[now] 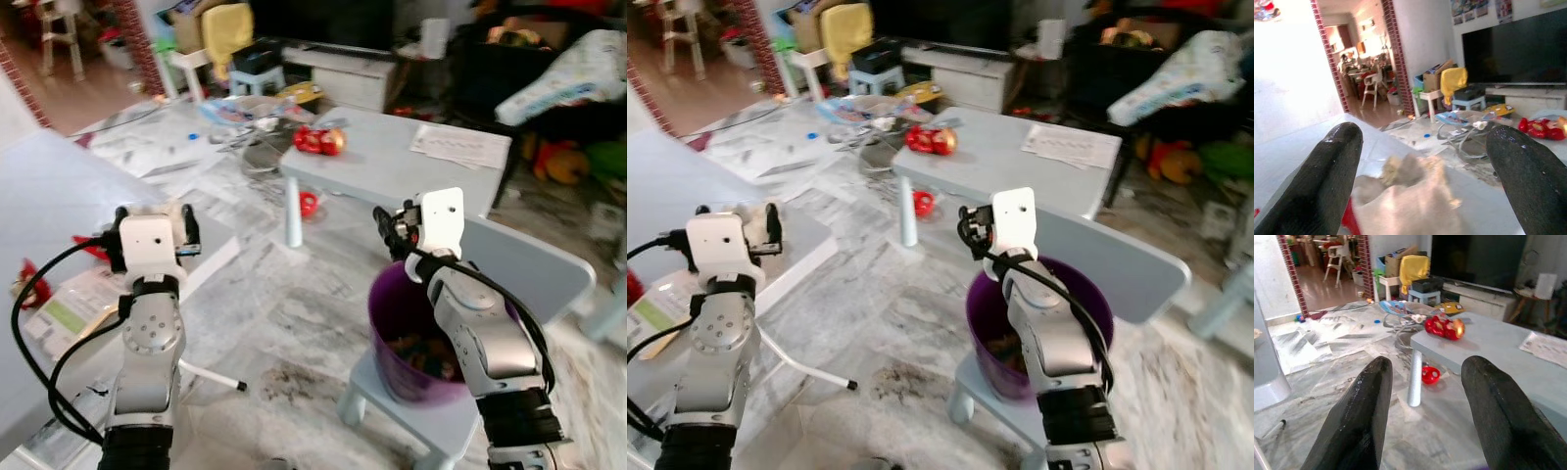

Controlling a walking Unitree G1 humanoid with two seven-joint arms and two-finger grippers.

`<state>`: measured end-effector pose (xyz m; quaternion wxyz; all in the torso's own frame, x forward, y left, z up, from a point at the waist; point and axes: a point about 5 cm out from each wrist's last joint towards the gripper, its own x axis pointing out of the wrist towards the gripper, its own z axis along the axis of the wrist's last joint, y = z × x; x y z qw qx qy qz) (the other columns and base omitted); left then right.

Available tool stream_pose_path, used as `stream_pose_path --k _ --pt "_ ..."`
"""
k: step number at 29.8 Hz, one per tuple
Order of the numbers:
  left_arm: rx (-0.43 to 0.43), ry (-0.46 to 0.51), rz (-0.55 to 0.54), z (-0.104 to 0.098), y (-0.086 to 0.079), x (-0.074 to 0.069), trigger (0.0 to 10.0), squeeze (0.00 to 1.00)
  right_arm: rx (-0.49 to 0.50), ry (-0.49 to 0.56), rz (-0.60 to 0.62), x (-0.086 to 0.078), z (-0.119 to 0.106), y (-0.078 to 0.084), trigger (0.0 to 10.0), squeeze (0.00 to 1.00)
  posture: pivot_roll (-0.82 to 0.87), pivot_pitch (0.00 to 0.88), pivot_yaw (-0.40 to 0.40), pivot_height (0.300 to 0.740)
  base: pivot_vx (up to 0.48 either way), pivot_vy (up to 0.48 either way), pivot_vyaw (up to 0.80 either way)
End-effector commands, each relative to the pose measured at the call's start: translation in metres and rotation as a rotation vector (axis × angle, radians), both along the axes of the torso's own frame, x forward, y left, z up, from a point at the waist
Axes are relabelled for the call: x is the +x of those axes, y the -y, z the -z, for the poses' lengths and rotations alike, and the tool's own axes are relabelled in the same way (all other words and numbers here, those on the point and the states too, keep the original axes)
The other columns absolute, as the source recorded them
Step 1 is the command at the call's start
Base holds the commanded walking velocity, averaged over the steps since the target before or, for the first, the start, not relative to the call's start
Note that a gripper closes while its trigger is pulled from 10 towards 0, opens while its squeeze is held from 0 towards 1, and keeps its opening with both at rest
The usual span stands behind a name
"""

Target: Picking trash to rubbish bin

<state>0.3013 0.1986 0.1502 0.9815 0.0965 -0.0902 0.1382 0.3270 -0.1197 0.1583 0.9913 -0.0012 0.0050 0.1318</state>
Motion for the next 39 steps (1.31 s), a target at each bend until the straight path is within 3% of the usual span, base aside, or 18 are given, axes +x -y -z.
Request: stream_pose_path --k 1,13,27,32,35,39 --pt "0.021 0.0 -0.024 -0.003 -0.002 -0.001 10.0 0.0 0.014 0.015 -0.016 0.001 -0.005 -0.004 10.0 0.0 -0.01 0.019 0.038 0.74 0.0 0.0 0.8" --pt "0.025 -0.017 -0.034 -0.003 0.001 -0.003 10.0 0.0 0.023 0.015 -0.024 0.002 -0.005 -0.004 10.0 0.0 -0.01 0.024 0.037 0.74 0.0 0.0 0.8" --pt "0.126 -0.001 -0.022 -0.007 0.007 -0.005 10.0 0.0 0.013 0.027 -0.054 0.005 -0.008 -0.006 10.0 0.0 -0.01 0.024 0.035 0.74 0.0 0.0 0.8" --pt "0.094 -0.023 0.014 -0.006 0.013 -0.007 10.0 0.0 0.009 0.027 -0.071 0.004 -0.007 -0.008 10.0 0.0 -0.01 0.025 0.032 0.74 0.0 0.0 0.8" --pt "0.151 -0.024 0.016 -0.007 0.018 -0.01 10.0 0.0 0.011 0.023 -0.086 0.003 -0.007 -0.01 10.0 0.0 -0.01 0.028 0.03 0.74 0.0 0.0 0.8" --pt "0.162 -0.035 0.049 -0.003 0.022 -0.012 10.0 0.0 0.014 0.02 -0.117 0.002 -0.007 -0.015 10.0 0.0 0.0 0.033 0.027 0.74 0.0 0.0 0.8"
